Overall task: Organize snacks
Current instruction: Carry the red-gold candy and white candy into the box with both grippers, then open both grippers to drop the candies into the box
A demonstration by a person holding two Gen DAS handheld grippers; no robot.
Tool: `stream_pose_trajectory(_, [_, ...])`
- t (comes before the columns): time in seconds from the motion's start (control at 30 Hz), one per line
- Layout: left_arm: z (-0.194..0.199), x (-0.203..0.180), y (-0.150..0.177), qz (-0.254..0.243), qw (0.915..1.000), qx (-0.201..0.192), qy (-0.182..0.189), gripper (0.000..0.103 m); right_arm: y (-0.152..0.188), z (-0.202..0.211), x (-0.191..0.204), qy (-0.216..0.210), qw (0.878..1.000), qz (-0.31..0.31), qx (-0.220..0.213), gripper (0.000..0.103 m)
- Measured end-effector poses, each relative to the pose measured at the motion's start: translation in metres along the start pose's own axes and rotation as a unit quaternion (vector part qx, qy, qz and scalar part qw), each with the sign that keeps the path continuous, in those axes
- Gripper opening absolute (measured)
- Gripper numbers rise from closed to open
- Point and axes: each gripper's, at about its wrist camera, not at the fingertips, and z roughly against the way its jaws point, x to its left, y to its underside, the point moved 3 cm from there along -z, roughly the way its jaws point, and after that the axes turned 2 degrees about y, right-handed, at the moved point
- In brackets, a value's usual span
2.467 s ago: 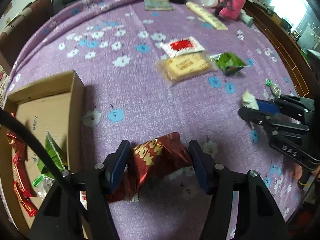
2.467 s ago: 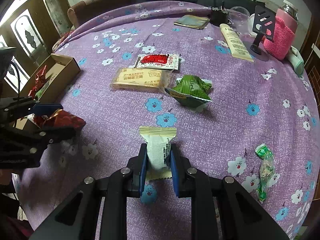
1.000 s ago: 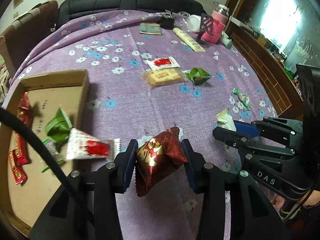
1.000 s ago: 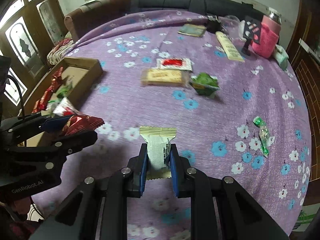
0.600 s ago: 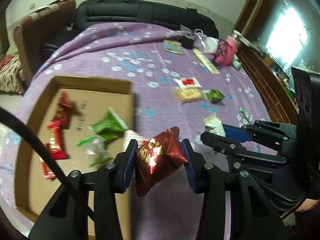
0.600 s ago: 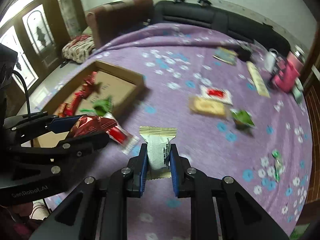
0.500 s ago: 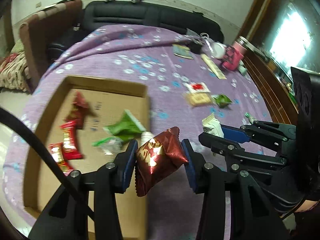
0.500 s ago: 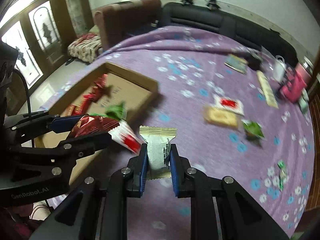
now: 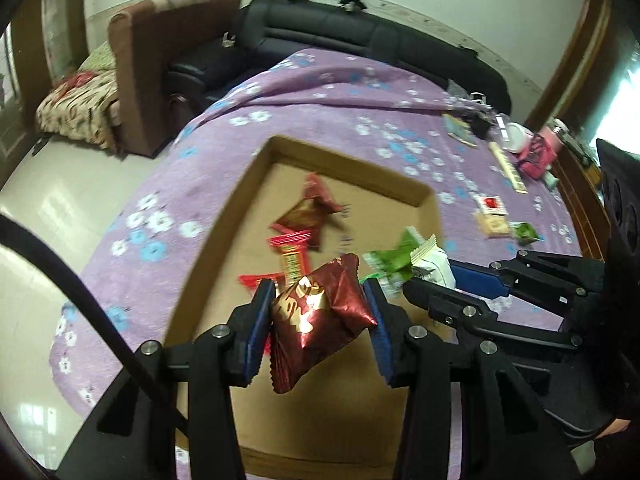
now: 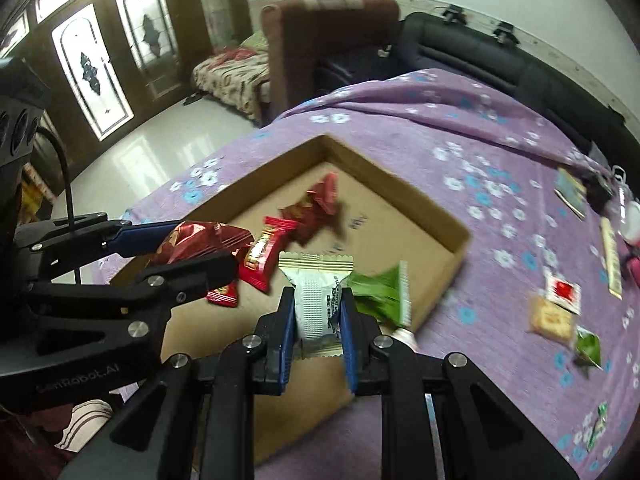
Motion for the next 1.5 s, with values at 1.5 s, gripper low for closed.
stream_pose_trajectory(1.5, [-0.027, 0.013, 0.02, 0.01, 0.997, 0.067, -0.037, 0.061, 0.014, -0.033, 0.004, 0.022, 0.997, -0.011, 0.075, 0.023])
